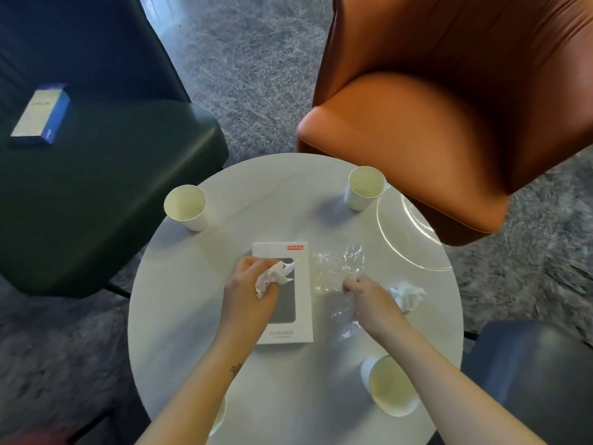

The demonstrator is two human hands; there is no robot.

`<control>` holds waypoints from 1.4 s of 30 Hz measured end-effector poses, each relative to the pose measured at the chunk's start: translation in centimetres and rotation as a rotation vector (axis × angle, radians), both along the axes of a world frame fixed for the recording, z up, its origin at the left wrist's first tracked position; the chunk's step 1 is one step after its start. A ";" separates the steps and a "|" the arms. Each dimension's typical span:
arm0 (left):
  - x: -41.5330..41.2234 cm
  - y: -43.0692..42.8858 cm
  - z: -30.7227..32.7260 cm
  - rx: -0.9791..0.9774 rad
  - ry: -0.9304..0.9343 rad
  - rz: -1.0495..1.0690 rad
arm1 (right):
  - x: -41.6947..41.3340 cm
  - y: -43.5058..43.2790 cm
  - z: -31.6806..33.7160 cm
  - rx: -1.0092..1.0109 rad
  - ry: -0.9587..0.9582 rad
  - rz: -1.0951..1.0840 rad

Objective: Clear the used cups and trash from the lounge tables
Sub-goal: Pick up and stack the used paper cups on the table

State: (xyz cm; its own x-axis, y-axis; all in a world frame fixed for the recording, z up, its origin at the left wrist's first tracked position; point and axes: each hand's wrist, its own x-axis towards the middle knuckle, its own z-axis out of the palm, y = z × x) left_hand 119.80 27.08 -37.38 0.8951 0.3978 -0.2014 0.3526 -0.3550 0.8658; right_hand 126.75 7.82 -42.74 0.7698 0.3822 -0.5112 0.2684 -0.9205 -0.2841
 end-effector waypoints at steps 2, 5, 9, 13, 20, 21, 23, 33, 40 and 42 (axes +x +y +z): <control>0.1 -0.8 -0.1 0.000 0.001 -0.015 | 0.6 -0.1 0.6 0.013 -0.013 0.020; 0.3 -2.0 -0.2 0.017 0.027 -0.047 | 0.9 -0.4 2.2 0.178 -0.119 0.028; 0.6 -4.0 -0.1 -0.065 0.072 -0.171 | -0.2 -0.4 4.9 0.545 -0.217 -0.053; 0.8 -5.7 0.2 -0.228 0.106 -0.270 | -1.5 0.9 5.8 0.795 -0.168 -0.129; 1.1 -5.6 -0.5 -0.263 0.100 -0.151 | -2.6 0.6 5.4 0.927 0.186 -0.069; 1.2 -5.6 -0.4 -0.253 0.111 -0.148 | -2.5 0.2 5.5 0.909 0.195 -0.045; 1.6 -5.5 -0.4 -0.198 0.115 -0.148 | -2.2 -0.7 5.6 0.867 0.101 -0.032; 2.8 -6.0 -0.4 0.083 0.142 -0.193 | 0.1 -7.6 0.3 -0.071 -0.008 -0.285; 2.6 -6.1 -0.1 -0.041 0.128 -0.170 | 0.5 -3.4 4.0 0.590 -0.172 -0.375; 2.7 -6.2 0.3 -0.124 0.108 -0.173 | -0.2 -1.1 5.4 0.733 -0.171 -0.354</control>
State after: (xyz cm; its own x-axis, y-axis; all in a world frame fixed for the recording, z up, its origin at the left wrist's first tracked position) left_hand 122.46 20.91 -37.03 0.9183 0.2066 -0.3376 0.3888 -0.3114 0.8671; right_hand 126.52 6.69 -37.31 0.9517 0.2931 -0.0915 0.0917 -0.5557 -0.8263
